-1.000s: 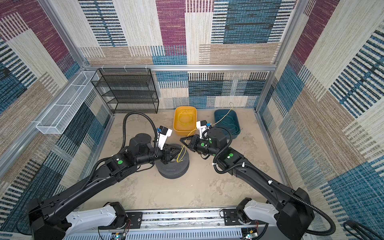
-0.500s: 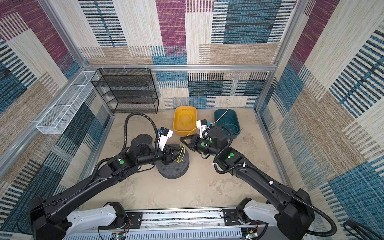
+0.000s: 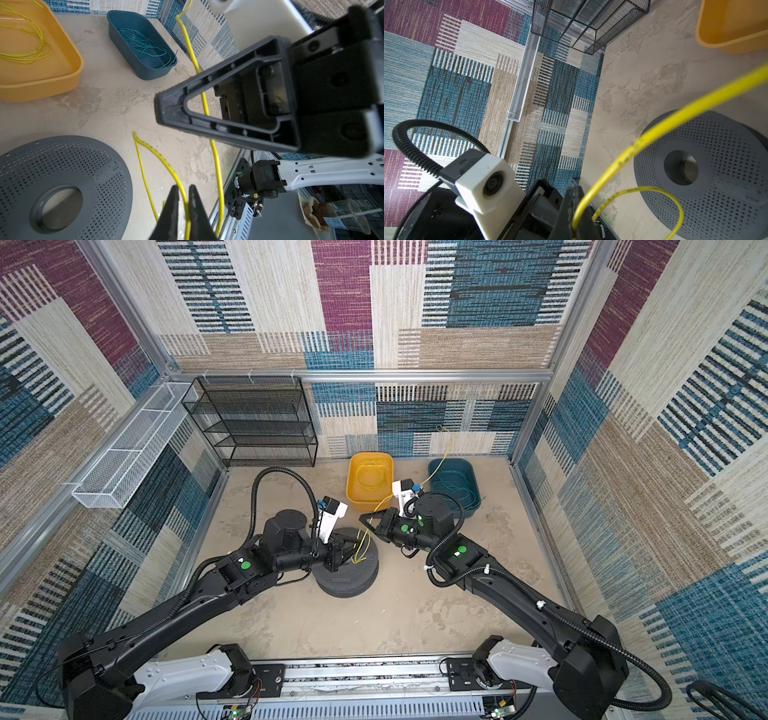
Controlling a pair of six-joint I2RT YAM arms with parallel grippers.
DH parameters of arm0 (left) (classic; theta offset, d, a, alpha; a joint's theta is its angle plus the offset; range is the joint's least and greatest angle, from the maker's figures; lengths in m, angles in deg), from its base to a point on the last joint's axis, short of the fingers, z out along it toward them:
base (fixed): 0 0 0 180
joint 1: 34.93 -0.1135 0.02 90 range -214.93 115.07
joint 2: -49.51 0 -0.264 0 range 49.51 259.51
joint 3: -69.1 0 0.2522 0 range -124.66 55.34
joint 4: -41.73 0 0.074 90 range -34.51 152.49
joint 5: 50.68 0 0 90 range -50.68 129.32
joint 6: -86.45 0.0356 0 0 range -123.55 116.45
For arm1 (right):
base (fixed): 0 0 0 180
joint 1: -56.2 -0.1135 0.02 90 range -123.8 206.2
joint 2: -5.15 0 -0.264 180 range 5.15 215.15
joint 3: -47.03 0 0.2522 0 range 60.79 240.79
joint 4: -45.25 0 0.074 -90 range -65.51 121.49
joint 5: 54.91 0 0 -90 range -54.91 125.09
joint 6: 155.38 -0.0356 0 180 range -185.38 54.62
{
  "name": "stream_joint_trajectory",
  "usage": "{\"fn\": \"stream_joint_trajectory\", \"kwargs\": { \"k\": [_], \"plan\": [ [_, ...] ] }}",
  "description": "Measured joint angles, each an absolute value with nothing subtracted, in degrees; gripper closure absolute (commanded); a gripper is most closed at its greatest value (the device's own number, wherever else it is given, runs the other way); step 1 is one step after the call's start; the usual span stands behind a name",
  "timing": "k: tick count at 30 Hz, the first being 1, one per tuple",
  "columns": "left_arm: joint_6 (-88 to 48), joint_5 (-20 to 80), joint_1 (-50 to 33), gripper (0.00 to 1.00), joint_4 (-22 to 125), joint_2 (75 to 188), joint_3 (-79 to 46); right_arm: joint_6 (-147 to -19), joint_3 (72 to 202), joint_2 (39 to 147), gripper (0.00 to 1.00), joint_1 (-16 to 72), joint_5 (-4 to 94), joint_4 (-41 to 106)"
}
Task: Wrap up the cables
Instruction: 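Pull the cable toward the teal tub with the right gripper while the left regrasps it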
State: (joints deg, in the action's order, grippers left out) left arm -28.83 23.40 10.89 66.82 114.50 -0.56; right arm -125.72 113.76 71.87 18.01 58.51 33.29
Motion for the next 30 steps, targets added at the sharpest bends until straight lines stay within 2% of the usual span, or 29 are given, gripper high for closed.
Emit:
{"fn": "stream_joint_trajectory", "kwargs": {
  "k": [2,14,30],
  "plan": [
    [-28.8,23.4,10.9,1.0,66.8,114.4,-0.2,-125.7,113.8,71.8,1.0,18.0,58.5,33.3],
    [-28.8,27.2,10.8,1.0,66.8,108.2,3.2,-121.8,122.4,71.5,1.0,19.0,54.9,27.4],
    [-29.2,33.5,10.8,1.0,71.3,93.5,10.8,-116.7,129.6,74.3,1.0,35.9,57.6,24.7]
  ]
}}
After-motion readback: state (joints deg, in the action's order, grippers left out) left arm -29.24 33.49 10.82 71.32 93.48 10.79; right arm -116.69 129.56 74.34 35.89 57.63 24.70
